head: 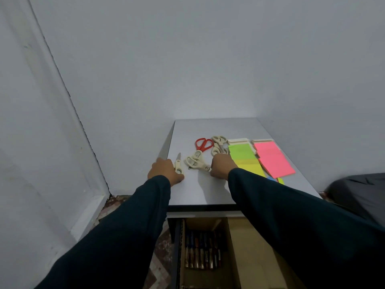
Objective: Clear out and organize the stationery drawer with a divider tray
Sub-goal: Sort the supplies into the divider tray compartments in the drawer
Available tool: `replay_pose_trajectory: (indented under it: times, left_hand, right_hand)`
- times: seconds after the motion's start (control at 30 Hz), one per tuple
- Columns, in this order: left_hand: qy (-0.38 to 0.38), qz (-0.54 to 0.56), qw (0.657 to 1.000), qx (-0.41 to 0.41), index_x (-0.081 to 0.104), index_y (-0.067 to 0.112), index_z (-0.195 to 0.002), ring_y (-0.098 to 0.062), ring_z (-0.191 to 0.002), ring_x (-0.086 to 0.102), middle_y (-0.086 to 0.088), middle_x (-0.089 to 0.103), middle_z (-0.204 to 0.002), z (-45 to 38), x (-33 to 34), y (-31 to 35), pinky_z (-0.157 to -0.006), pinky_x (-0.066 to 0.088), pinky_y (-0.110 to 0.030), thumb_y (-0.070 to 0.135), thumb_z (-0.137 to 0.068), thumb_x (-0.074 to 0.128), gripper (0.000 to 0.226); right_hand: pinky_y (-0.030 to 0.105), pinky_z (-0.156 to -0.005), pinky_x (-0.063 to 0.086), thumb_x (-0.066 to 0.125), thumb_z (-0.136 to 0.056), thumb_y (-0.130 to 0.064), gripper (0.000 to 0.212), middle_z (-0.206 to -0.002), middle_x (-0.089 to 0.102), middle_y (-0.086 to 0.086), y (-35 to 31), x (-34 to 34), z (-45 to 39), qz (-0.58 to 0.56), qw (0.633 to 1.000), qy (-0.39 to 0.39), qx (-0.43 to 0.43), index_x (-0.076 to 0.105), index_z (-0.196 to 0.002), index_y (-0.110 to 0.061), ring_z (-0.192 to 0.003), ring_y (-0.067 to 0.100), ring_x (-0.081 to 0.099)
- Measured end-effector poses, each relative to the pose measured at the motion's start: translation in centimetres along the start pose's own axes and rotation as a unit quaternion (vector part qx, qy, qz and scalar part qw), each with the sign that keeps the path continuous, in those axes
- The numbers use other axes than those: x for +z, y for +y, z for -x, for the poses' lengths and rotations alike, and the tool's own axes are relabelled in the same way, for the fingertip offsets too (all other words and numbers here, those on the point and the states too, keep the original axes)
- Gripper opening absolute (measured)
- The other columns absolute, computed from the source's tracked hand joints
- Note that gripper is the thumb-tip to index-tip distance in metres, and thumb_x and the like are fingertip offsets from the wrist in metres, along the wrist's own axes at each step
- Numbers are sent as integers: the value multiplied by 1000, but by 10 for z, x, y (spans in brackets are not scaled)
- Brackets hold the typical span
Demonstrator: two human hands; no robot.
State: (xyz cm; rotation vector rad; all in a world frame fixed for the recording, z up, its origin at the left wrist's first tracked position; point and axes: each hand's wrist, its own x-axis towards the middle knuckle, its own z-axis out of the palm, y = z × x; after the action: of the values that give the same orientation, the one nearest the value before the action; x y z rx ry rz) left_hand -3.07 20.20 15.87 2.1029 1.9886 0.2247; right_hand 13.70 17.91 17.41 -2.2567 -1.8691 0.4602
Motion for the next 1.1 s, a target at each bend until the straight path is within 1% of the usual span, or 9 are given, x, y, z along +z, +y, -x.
replay_pose_trajectory:
  times: [0.07,0.17,0.23,0.33,0.43,0.6,0.77,0.97,1.1]
  left_hand:
    - [-8,-1,1000,2,55,8,-115,-27,-108,54,-12,49,-121,7,-1,-3,-84,48,-32,37,-82,60,44]
    - [-14,7,1000,5,57,6,-110,-27,-103,56,-13,52,-118,17,-5,-7,-79,47,-30,38,-82,62,43]
    - [-10,12,1000,6,57,5,-114,-27,-102,57,-13,51,-118,26,-10,-11,-77,46,-29,41,-82,63,48]
    - [-10,6,1000,12,56,6,-117,-25,-100,58,-12,50,-119,44,-18,-16,-74,45,-28,45,-81,63,53]
    - [-5,4,1000,23,58,8,-115,-24,-95,58,-10,50,-115,66,-26,-18,-70,44,-27,46,-80,63,52]
    - [-10,28,998,55,58,8,-117,-22,-94,57,-6,54,-110,107,-20,-20,-76,48,-30,44,-77,67,55]
    - [-41,19,995,89,57,10,-116,-21,-94,57,-7,56,-112,155,1,-17,-76,46,-31,48,-75,70,57]
    - [-61,-11,989,131,53,11,-114,-21,-96,52,-7,49,-114,198,16,-4,-82,46,-33,52,-76,68,58]
    - [-87,-17,986,144,54,11,-115,-20,-97,54,-7,51,-116,217,35,6,-85,49,-34,51,-77,68,57]
  right_hand:
    - [20,-48,28,47,-89,-3,36,-60,35,2,0,-1,7,-7,1000,4,1,33,-56,-11,-57,16,38]
    - [25,-63,37,48,-89,-6,28,-68,44,4,1,-2,19,-24,1000,5,4,41,-62,-9,-72,20,46]
    - [25,-62,38,49,-88,-7,27,-70,46,5,1,-3,29,-49,999,3,9,43,-62,-9,-70,19,46]
    - [26,-65,44,52,-89,-8,12,-82,56,9,1,-3,46,-114,993,2,20,62,-89,-2,-71,20,52]
    - [27,-62,46,52,-87,-3,21,-80,59,11,4,0,68,-158,987,-19,34,64,-102,5,-61,19,51]
    - [28,-55,40,53,-84,2,7,-74,56,13,12,1,106,-164,984,-62,28,58,-85,-3,-57,18,46]
    - [20,-41,38,52,-84,7,13,-60,52,10,29,7,154,-225,969,-90,49,62,-91,3,-47,15,45]
    - [20,-46,40,53,-89,1,17,-65,53,8,58,19,189,-219,965,-132,66,63,-101,7,-50,13,46]
    - [17,-47,41,53,-92,-7,10,-67,53,3,80,25,209,-209,962,-149,93,61,-88,-4,-54,10,46]
